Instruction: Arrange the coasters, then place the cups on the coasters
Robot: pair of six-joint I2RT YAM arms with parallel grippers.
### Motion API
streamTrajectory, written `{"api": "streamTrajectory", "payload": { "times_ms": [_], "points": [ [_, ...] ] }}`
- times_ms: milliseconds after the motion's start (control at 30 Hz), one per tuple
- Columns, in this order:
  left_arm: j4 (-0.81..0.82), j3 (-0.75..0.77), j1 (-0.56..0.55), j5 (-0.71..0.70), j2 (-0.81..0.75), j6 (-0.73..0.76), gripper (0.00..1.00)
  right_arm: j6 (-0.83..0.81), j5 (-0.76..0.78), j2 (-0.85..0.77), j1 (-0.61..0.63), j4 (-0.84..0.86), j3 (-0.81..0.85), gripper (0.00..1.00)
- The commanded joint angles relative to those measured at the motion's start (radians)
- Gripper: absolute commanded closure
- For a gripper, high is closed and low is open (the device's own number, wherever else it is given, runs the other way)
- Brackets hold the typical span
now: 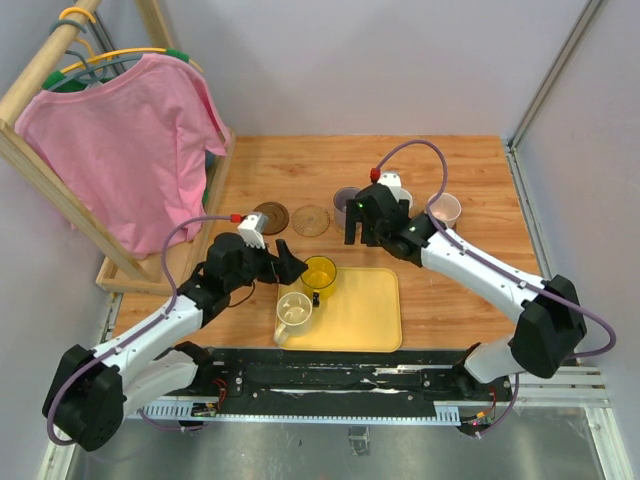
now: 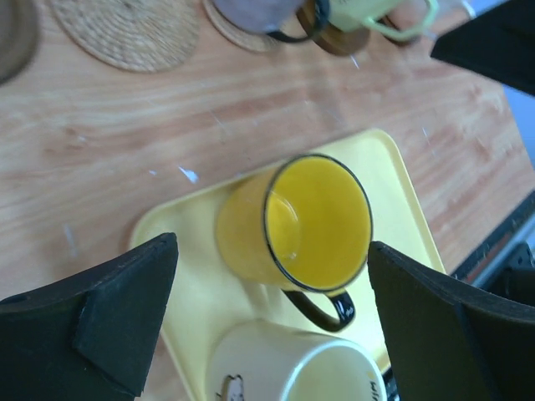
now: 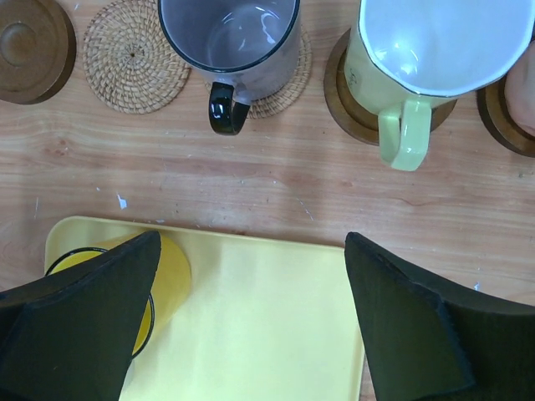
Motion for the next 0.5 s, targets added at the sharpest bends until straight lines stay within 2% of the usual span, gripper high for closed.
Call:
{"api": "streamTrajectory", "payload": {
  "times_ms": [0, 200, 467],
  "points": [
    [-0.061, 0.016, -0.087, 0.031, 0.006, 0.026, 0.00, -0.020, 0.021, -0.046, 0.006, 0.045, -0.041, 0.07],
    [-0.137, 0.071, -0.169, -0.005, 0.056, 0.071, 0.00, -0.016, 0.013, -0.075, 0.006, 0.057, -0.069, 0.07],
    [-0.144, 0.114, -0.222, -0.031, 0.141, 0.079, 0.00, -0.010, 0.014, -0.102, 0.006, 0.076, -0.102, 0.07]
  ]
}}
